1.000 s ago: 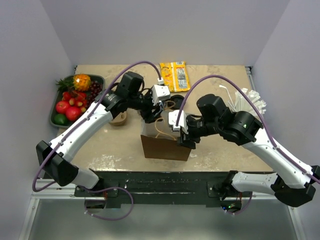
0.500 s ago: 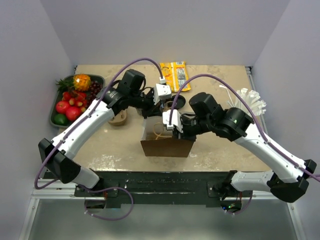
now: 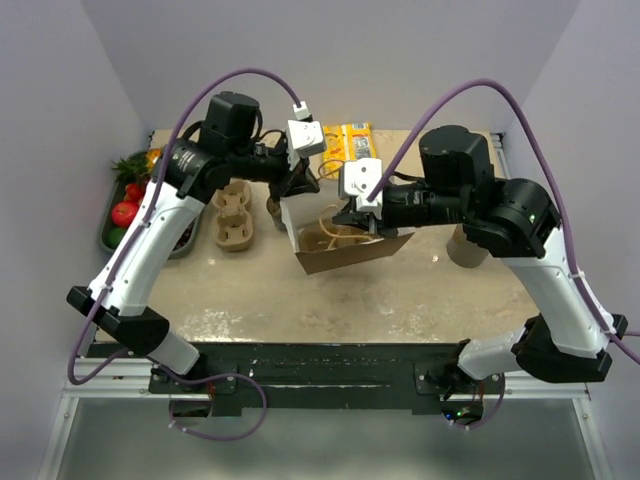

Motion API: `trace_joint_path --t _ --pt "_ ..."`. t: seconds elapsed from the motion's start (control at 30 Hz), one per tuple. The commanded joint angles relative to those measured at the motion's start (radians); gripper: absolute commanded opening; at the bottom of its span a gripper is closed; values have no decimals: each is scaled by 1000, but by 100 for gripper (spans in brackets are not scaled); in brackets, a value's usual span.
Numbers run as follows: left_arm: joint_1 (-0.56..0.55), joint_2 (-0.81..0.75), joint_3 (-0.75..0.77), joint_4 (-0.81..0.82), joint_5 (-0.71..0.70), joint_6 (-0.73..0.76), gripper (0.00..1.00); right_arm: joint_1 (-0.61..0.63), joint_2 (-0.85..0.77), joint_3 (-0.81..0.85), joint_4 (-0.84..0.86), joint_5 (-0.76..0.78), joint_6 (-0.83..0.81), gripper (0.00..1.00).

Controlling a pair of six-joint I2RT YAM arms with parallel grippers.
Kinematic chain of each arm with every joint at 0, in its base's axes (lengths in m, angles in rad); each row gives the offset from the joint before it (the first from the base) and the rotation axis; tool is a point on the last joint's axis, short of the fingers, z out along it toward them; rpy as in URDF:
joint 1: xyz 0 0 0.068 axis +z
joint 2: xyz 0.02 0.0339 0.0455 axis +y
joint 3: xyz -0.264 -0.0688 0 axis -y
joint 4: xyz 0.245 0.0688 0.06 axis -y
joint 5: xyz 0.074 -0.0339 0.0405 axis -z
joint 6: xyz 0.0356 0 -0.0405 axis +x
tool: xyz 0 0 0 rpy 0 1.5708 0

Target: Pack the takeout coffee

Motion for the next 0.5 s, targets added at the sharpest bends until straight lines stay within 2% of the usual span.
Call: trace_joint_path --t 0.0,0.07,0.13,0.17,0.23,0.3,0.37,0.47 --pt "21 16 18 -103 63 9 0 -16 -3 78 14 38 50 9" --pt "21 4 2 -106 57 19 0 -34 20 128 22 70 68 14" --pt "21 -7 -80 -93 37 15 0 -34 25 139 38 98 64 24" --pt "21 -5 -123 -66 20 1 28 -34 8 119 48 127 61 27" --pt "25 4 -249 -8 -47 -27 71 -34 -21 9 97 162 70 33" --pt "37 5 -327 31 -68 -50 83 -34 -63 -89 132 205 81 37" --pt "63 -18 -361 121 -77 -103 99 -36 -96 -139 135 234 81 39" --pt "71 -48 -355 181 -112 -137 99 -37 -141 -272 153 308 84 47"
